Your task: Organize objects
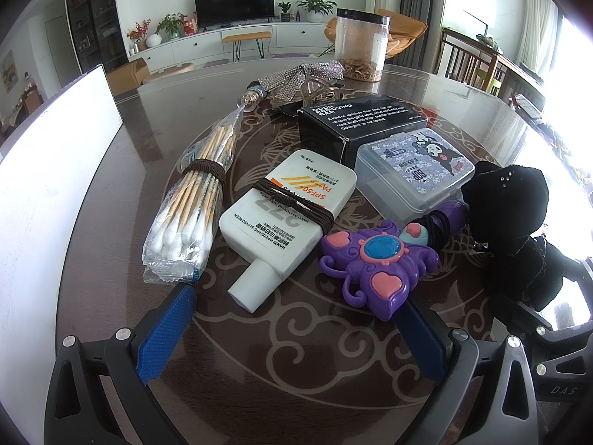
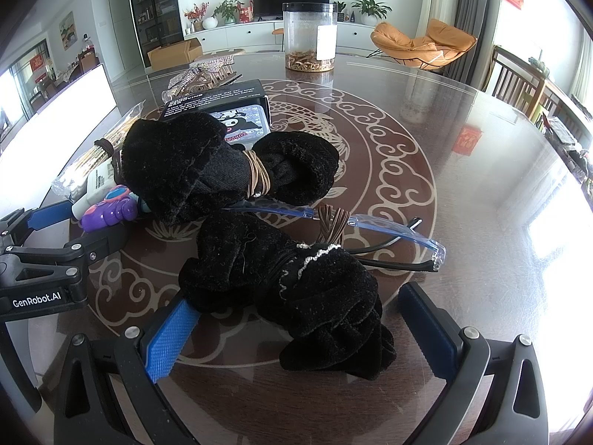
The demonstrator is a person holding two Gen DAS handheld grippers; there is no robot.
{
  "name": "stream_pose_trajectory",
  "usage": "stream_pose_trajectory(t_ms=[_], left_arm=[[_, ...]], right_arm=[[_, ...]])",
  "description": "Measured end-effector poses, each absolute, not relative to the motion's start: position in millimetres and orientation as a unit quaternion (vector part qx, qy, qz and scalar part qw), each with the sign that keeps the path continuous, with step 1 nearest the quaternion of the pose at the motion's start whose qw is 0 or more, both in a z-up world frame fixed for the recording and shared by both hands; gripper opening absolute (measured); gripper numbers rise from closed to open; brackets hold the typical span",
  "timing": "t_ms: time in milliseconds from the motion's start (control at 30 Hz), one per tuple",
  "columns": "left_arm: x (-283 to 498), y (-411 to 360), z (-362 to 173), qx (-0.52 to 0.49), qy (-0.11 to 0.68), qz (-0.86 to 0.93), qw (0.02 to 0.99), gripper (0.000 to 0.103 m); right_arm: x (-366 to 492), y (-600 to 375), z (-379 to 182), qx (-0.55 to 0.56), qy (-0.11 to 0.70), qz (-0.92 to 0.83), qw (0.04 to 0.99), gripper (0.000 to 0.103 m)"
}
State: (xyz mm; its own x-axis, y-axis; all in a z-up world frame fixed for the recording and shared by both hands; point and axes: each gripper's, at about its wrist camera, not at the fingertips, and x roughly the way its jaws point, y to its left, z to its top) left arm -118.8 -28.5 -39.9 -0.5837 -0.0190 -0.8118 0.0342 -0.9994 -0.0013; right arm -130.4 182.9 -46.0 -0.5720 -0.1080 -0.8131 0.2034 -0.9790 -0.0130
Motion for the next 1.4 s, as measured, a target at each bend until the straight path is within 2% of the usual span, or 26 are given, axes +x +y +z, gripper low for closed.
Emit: stream_pose_trajectory(t_ms=[1400], left_arm=[[-117.4,-28.4,-39.3,0.456,0.009,-0.890,0.016,0.103]], right_arm=[[-128.3,183.1,-44.5,0.455,0.053,-0.885,0.089,0.103]])
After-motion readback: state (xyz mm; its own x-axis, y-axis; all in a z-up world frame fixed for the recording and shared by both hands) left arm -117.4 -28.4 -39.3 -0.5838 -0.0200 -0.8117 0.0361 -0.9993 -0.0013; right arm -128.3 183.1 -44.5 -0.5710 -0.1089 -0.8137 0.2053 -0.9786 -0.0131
